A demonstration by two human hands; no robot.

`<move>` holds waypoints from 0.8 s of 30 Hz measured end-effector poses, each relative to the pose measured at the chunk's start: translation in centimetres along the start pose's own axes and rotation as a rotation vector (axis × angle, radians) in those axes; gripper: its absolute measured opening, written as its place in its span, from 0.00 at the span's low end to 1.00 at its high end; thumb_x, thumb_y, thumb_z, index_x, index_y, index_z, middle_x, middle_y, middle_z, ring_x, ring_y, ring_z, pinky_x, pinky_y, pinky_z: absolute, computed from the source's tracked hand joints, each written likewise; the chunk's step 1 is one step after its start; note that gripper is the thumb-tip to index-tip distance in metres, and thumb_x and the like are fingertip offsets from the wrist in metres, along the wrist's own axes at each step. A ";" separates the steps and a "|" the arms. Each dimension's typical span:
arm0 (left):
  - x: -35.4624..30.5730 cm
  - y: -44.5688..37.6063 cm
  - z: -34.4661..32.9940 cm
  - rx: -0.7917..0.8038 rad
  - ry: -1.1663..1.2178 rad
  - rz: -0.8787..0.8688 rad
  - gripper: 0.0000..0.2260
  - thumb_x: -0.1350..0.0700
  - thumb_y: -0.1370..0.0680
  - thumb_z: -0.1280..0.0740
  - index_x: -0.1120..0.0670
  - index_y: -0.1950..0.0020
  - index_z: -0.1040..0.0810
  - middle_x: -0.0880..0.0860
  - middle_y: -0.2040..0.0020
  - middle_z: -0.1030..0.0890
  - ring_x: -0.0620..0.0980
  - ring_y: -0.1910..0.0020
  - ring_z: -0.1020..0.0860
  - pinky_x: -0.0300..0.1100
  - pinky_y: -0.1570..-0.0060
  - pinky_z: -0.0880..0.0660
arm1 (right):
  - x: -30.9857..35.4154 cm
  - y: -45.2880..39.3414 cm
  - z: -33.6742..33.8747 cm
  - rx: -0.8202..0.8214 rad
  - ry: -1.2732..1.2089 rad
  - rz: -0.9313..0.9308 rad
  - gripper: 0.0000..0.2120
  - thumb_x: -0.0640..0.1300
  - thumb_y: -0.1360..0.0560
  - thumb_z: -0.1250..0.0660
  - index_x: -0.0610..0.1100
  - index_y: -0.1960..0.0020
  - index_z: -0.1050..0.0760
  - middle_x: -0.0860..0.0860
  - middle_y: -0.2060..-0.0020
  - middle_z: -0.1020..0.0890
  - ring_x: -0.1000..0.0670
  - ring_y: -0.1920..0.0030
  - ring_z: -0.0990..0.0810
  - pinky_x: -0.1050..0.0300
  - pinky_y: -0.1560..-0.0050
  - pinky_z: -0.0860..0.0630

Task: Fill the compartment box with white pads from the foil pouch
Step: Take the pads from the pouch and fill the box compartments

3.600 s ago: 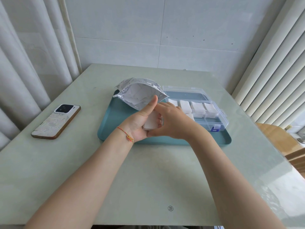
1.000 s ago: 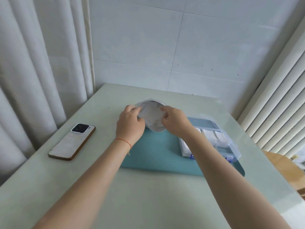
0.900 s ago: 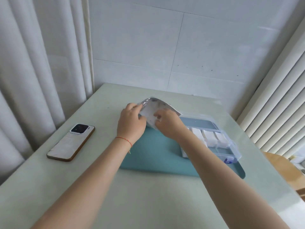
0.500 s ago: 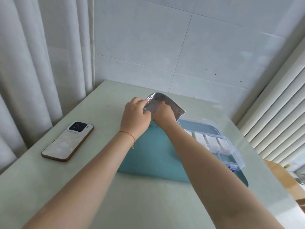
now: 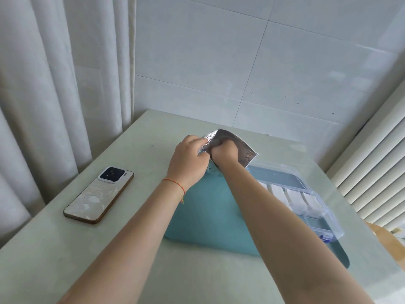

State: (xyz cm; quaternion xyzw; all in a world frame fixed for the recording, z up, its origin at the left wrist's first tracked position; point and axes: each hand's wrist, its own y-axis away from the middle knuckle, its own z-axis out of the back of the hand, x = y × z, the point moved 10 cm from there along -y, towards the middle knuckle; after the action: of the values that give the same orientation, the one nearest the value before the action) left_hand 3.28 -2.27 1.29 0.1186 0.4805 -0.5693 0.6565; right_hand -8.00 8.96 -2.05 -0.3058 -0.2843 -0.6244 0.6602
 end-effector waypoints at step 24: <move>-0.5 1.2 -1.2 0.036 -0.265 0.020 0.15 0.59 0.23 0.39 0.53 0.38 0.20 0.53 0.39 0.29 0.54 0.37 0.35 0.43 0.40 0.33 | -1.7 7.3 3.8 -0.025 0.582 0.495 0.09 0.38 0.23 0.39 0.43 0.43 0.30 0.46 0.46 0.25 0.39 0.54 0.23 0.52 0.64 0.31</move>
State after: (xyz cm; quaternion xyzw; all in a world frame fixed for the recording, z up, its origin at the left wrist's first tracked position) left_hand 3.78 -0.72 0.57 0.0589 0.3782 -0.5818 0.7177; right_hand -0.79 13.22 -1.21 -0.1830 0.0051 -0.5101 0.8404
